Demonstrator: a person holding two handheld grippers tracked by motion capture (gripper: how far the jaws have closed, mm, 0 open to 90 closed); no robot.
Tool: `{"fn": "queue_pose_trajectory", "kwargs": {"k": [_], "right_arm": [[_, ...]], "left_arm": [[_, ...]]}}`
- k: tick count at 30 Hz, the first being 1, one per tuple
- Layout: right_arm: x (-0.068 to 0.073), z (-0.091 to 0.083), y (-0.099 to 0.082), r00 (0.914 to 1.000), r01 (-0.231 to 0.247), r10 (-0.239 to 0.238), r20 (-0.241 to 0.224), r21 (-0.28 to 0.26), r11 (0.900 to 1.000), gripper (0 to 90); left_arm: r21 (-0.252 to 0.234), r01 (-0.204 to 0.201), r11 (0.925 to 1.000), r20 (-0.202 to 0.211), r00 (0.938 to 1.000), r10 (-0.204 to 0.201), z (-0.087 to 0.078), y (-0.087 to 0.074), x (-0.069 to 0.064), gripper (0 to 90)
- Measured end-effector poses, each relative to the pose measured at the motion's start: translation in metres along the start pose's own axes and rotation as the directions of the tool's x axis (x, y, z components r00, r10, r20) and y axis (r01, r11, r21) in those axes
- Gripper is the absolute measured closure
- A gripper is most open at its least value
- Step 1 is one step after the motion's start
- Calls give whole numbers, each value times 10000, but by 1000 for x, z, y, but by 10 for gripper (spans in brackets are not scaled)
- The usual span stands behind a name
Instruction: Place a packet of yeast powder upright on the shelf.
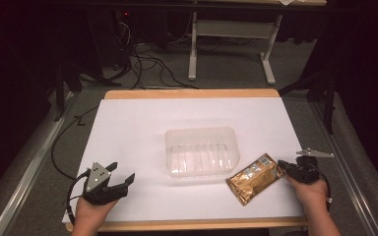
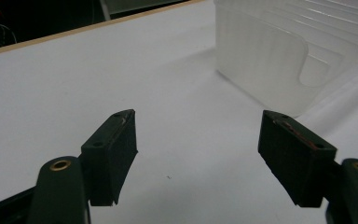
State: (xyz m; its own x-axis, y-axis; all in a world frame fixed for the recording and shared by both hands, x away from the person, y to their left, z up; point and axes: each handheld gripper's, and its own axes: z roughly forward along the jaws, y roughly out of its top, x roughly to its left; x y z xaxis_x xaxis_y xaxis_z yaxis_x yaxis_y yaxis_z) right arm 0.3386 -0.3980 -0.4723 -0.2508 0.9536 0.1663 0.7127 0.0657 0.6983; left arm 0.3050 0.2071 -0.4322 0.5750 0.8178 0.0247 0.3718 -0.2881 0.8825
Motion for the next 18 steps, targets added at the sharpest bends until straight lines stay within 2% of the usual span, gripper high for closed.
{"fn": "queue_pose_trajectory", "kwargs": {"k": [6,7,8,9,10,14,18], "right_arm": [[9,-7,-8,9995,8,-7,-311,37,10000,900],[15,-6,-9,9990,152,-147,-424,97,9998,900],[15,-6,-9,9990,152,-147,-424,97,9998,900],[23,-6,-9,9979,441,-432,-476,170,9989,900],[27,-5,-8,9973,525,-511,-531,246,9983,900],[37,-3,-8,9943,799,-774,-727,317,9963,900],[42,-7,-7,9952,808,-806,-551,22,9967,871]], "left_arm": [[-36,-132,9999,210,9997,133,8,5,-2,286],[-64,-161,9999,239,9996,162,10,5,-2,285],[-67,-171,9998,265,9995,173,11,6,-2,285],[-70,-162,9998,302,9994,164,12,7,-3,285],[-75,-219,9997,328,9992,222,14,8,-4,286],[-68,-239,9997,370,9990,242,15,8,-4,285],[-74,-220,9997,356,9991,222,16,8,-4,286]]}}
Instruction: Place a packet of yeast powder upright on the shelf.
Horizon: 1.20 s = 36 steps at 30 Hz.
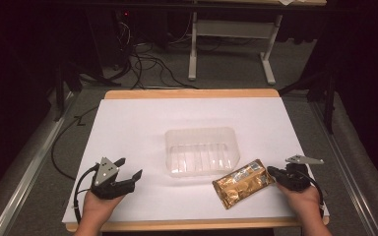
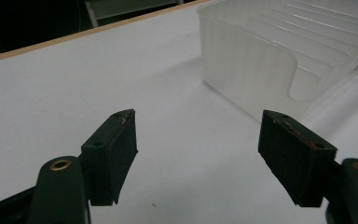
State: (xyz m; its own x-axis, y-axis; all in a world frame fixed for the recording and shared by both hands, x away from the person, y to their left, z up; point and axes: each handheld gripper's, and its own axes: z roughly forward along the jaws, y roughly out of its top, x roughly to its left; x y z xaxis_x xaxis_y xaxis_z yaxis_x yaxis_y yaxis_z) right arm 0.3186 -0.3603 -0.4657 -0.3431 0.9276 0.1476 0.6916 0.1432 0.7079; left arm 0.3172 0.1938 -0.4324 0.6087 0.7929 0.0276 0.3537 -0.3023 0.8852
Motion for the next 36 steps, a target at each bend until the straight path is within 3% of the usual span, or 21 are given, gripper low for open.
{"fn": "queue_pose_trajectory", "kwargs": {"k": [4,8,10,11,12,13,14,15,19,20,22,23,26,32,33,36], "right_arm": [[0,-7,0,9992,-395,393,-64,-350,9986,819],[3,-12,0,9991,-412,404,-144,-591,9974,758],[7,-15,0,9983,-550,536,-207,-752,9956,702],[12,-18,-1,9967,-805,792,-176,-890,9928,633],[12,-18,-1,9967,-805,792,-176,-890,9928,633],[14,-21,-1,9943,-1058,1041,-218,-984,9895,567],[14,-21,-1,9943,-1058,1041,-218,-984,9895,567],[15,-23,-3,9891,-1445,1404,-439,-1081,9836,497],[13,-22,-6,9806,-1920,1867,-592,-1032,9760,405],[8,-22,-7,9720,-2283,2206,-806,-1040,9680,384],[3,-20,-9,9628,-2588,2490,-1050,-936,9614,361],[3,-20,-9,9628,-2588,2490,-1050,-936,9614,361],[-3,-16,-13,9496,-2944,2860,-1282,-522,9543,333],[-4,-14,-14,9391,-3144,3056,-1570,-341,9487,316],[-4,-13,-14,9325,-3289,3212,-1655,-209,9441,309],[-4,-12,-16,9271,-3368,3297,-1780,-103,9415,297]], "left_arm": [[-13,28,10000,-40,10000,-28,-1,0,0,286],[-13,6,10000,-52,10000,-6,-1,0,0,286],[-10,18,10000,-39,10000,-18,-1,0,0,286],[-2,13,10000,-36,10000,-13,-1,0,1,286],[0,3,10000,-44,10000,-3,-1,0,1,286],[2,1,10000,-25,10000,-1,-2,0,1,286],[2,1,10000,-25,10000,-1,-2,0,1,286],[-7,5,10000,-25,10000,-5,-2,0,1,285],[21,-5,10000,0,10000,5,-2,0,2,286],[18,-11,10000,11,10000,11,-2,0,1,286],[18,-18,10000,33,10000,18,-1,0,1,285],[18,-18,10000,33,10000,18,-1,0,1,286],[135,-93,9999,108,9999,92,1,-1,0,286],[172,-185,9997,139,9997,183,1,-1,-2,286],[166,-177,9997,125,9998,175,1,-1,-2,286],[113,-95,9999,120,9999,94,1,0,-1,285]]}}
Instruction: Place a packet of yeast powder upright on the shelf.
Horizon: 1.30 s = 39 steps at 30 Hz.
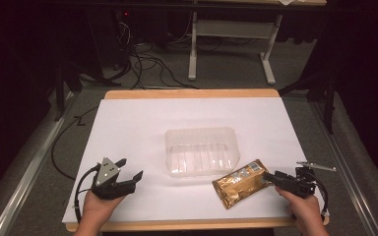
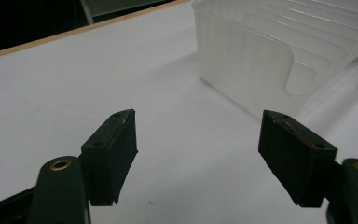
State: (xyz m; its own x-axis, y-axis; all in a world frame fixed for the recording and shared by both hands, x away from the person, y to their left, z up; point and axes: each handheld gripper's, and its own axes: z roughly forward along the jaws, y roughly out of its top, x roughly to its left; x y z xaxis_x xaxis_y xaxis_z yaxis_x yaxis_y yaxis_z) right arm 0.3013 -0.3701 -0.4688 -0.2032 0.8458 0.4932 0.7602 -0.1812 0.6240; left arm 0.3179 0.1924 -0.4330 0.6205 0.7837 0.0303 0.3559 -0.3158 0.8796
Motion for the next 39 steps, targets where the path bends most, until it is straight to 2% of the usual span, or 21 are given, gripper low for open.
{"fn": "queue_pose_trajectory", "kwargs": {"k": [5,12,15,23,32,39], "right_arm": [[-1,-1,-3,9996,-229,231,-151,110,9997,280],[-5,-8,-10,9957,-870,877,-304,223,9960,267],[-6,-9,-11,9944,-988,996,-357,224,9949,266],[-7,-6,-11,9887,-1307,1324,-698,284,9910,269],[-5,7,-4,9810,-1409,1466,-1268,530,9886,271],[0,20,3,9823,-1193,1273,-1376,650,9907,303]], "left_arm": [[-116,80,9999,34,10000,-79,3,2,1,284],[-91,-75,9999,271,9996,78,11,7,-2,282],[-127,-89,9999,369,9993,94,14,9,-3,282],[-139,-64,9999,312,9995,69,13,8,-2,280],[-73,-7,10000,66,10000,8,4,2,0,277],[-48,173,9998,-229,9996,-174,-9,-5,3,277]]}}
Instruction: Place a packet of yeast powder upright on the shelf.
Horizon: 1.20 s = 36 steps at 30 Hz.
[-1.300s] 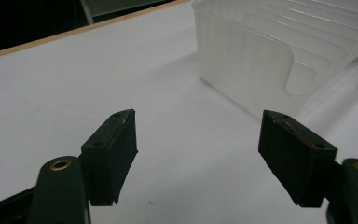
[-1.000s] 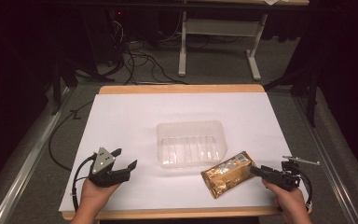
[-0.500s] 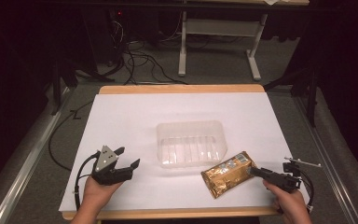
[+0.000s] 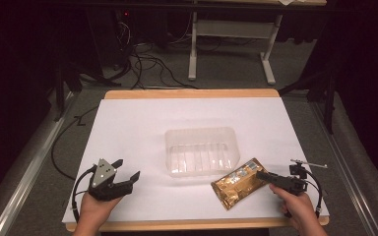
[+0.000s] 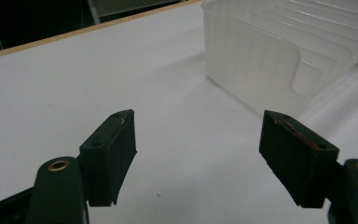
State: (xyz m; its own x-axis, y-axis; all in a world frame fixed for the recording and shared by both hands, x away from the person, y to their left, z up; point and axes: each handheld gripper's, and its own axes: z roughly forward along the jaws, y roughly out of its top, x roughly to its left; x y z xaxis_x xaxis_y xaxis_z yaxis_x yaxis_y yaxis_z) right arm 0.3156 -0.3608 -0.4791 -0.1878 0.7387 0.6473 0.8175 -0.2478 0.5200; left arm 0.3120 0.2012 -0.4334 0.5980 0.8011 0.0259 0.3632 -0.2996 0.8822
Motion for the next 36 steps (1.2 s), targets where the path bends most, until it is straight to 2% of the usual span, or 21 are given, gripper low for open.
{"fn": "queue_pose_trajectory", "kwargs": {"k": [1,5,7,8,9,11,12,15,16,21,27,29,36], "right_arm": [[0,0,0,10000,0,0,0,0,10000,303],[2,7,4,9989,298,-299,347,51,9995,426],[2,8,5,9987,333,-335,394,60,9994,445],[2,9,5,9981,412,-414,451,63,9991,471],[3,11,7,9966,525,-531,632,105,9986,535],[3,12,7,9963,551,-559,659,125,9984,551],[2,13,8,9954,612,-623,725,176,9980,592],[2,14,9,9950,613,-626,776,189,9979,616],[2,14,10,9928,804,-821,871,227,9965,643],[2,15,11,9921,792,-815,955,277,9965,693],[0,16,12,9909,955,-979,922,305,9950,785],[1,15,12,9889,1103,-1131,961,337,9933,845],[2,13,13,9882,1217,-1235,911,251,9923,886]], "left_arm": [[0,0,10000,0,10000,0,0,0,0,277],[33,58,10000,-141,9999,-57,-5,-3,2,277],[24,100,9999,-196,9998,-99,-7,-4,2,277],[39,102,9999,-229,9997,-102,-8,-5,2,277],[44,110,9999,-247,9996,-109,-9,-5,3,277],[50,115,9999,-291,9995,-113,-10,-6,3,277],[42,133,9999,-304,9995,-132,-11,-6,3,277],[54,133,9999,-337,9993,-131,-12,-7,4,277],[60,133,9999,-345,9993,-130,-12,-7,4,277],[41,165,9999,-356,9992,-163,-14,-8,4,277],[43,150,9999,-365,9992,-149,-14,-8,4,277],[55,161,9999,-363,9992,-159,-13,-8,4,277],[50,133,9999,-355,9993,-131,-13,-7,4,277]]}}
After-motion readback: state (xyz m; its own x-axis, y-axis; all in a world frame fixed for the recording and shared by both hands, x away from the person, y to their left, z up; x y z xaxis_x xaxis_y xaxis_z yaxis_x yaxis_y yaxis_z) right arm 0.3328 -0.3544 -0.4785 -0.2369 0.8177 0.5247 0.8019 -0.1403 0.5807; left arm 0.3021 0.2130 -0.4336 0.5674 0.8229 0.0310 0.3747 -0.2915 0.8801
